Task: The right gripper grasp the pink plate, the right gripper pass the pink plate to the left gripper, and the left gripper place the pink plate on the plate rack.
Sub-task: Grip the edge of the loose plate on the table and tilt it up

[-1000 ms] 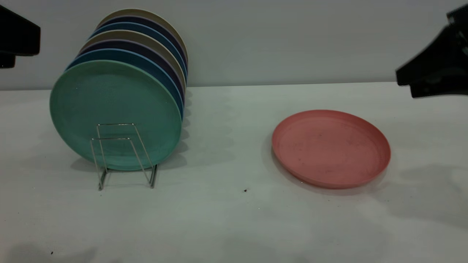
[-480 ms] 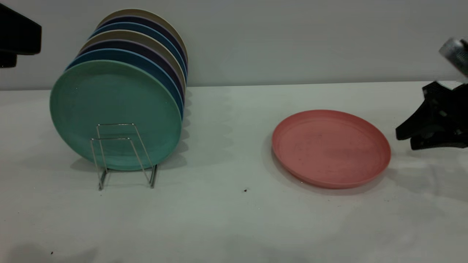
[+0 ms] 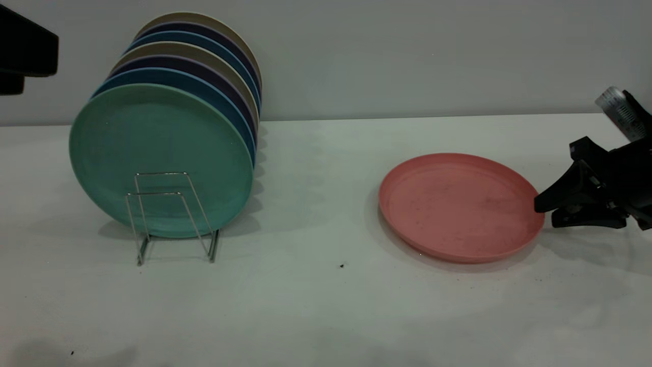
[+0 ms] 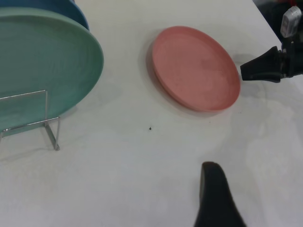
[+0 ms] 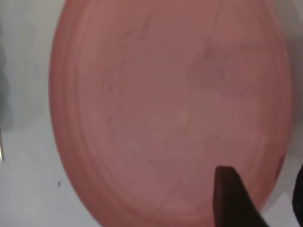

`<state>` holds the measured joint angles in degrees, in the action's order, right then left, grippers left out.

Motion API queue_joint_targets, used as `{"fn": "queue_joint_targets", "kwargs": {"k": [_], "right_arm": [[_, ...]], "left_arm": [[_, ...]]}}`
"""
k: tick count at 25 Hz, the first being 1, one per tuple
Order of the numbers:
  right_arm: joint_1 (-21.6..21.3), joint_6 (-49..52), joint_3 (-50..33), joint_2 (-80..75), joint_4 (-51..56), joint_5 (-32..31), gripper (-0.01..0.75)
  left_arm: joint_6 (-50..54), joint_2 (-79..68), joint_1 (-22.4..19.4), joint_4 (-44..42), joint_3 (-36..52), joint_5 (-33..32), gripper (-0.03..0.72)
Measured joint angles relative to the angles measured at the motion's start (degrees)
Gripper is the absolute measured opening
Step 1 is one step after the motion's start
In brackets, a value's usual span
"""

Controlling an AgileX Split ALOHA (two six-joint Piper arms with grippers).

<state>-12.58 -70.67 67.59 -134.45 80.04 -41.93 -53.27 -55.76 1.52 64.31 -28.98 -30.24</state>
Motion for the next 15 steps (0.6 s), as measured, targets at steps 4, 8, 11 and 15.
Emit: {"fn": "queue_joint_targets", "kwargs": {"k": [4, 8, 11, 15], "right_arm": [[0.9, -1.19, 0.18, -0.92, 2.64, 0.07, 0.303], [1.48, -2.03, 0.63, -2.09, 4.63, 0.79, 0.3], [1.73, -3.29, 0.63, -2.71, 5.25, 1.33, 0.298], [1.73, -3.84, 0.63, -2.71, 5.86, 1.39, 0.297]], "left_arm": [[0.0, 0.0, 0.0, 0.11, 0.0, -0.04, 0.472], [0.0, 0.0, 0.0, 0.13, 0.0, -0.22, 0.472], [0.0, 0.0, 0.0, 0.13, 0.0, -0.54, 0.472], [-0.05, 0.0, 0.0, 0.13, 0.0, -0.72, 0.472]]}}
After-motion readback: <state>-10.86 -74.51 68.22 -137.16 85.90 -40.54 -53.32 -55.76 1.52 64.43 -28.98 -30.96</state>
